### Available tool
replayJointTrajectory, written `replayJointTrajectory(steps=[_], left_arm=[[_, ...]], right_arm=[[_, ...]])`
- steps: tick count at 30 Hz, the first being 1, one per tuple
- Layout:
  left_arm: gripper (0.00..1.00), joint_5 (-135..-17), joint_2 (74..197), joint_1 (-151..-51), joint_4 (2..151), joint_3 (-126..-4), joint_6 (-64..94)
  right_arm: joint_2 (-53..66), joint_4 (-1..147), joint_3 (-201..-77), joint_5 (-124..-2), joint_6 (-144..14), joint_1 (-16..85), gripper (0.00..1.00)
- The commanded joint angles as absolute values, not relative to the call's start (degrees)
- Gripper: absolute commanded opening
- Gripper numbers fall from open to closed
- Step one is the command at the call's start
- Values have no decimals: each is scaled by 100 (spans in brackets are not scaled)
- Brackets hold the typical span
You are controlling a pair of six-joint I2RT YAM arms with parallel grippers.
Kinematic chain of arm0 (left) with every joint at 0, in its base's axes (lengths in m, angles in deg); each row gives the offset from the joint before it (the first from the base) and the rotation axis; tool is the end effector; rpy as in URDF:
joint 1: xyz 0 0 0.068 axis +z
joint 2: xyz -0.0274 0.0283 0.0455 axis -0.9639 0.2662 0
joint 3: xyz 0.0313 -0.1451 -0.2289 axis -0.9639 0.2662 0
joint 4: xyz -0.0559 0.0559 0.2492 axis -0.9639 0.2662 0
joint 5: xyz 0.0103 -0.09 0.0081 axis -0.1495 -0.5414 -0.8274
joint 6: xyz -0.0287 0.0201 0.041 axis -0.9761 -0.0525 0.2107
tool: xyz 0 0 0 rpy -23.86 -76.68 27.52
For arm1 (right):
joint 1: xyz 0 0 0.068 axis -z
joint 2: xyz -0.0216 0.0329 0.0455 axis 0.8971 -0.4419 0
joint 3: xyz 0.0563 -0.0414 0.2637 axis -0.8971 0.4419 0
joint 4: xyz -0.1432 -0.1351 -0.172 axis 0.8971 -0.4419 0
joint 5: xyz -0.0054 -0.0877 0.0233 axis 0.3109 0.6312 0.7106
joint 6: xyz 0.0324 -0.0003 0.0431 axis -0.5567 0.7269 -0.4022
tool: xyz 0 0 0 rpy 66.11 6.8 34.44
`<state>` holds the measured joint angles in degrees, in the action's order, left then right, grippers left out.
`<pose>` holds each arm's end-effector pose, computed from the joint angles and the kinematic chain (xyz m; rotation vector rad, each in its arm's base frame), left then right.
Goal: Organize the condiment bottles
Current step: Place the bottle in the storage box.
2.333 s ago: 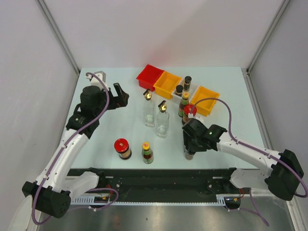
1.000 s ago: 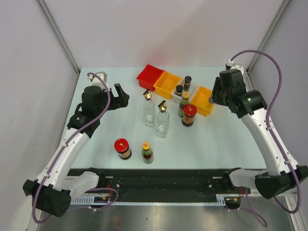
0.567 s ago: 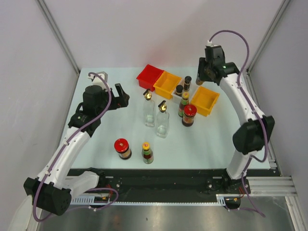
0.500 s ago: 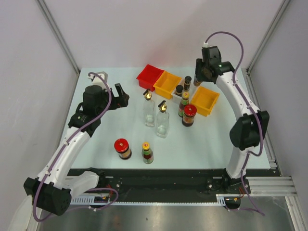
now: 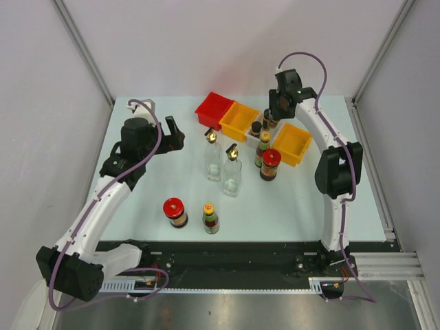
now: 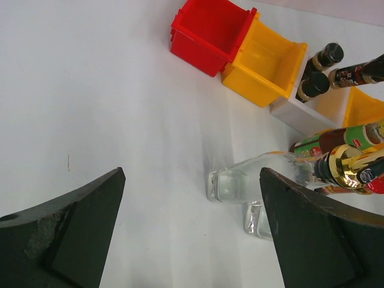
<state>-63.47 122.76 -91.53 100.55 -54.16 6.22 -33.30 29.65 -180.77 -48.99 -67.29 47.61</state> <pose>0.2356 -0.0689 0.3592 -0.1126 1.9898 -0.3468 0.4585 0.1289 0.3057 -0.1008 2.3945 0.0763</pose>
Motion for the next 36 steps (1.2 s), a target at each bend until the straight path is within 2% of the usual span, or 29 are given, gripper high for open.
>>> replayJointTrajectory(steps=[1,28,31,34,36], left_arm=[[100,-6251,12288,-9082,10010,-5606,728],[100,-6242,12262,-8994,10037,-5536,737],[100,-6251,12262,-8986,10037,-5536,737],[100,-6260,12279,-8977,10037,-5536,729],[100,-6260,12262,-8985,10037,-5536,737]], right_arm=[[-3526,3079,-18419,-4943,-6616,4769,0],[-4423,2921,-18718,-4785,-6607,4778,0],[-4441,2877,-18727,-4749,-6616,4778,7],[-4423,2877,-18744,-4741,-6616,4778,25],[-4432,2877,-18771,-4723,-6616,4778,31]])
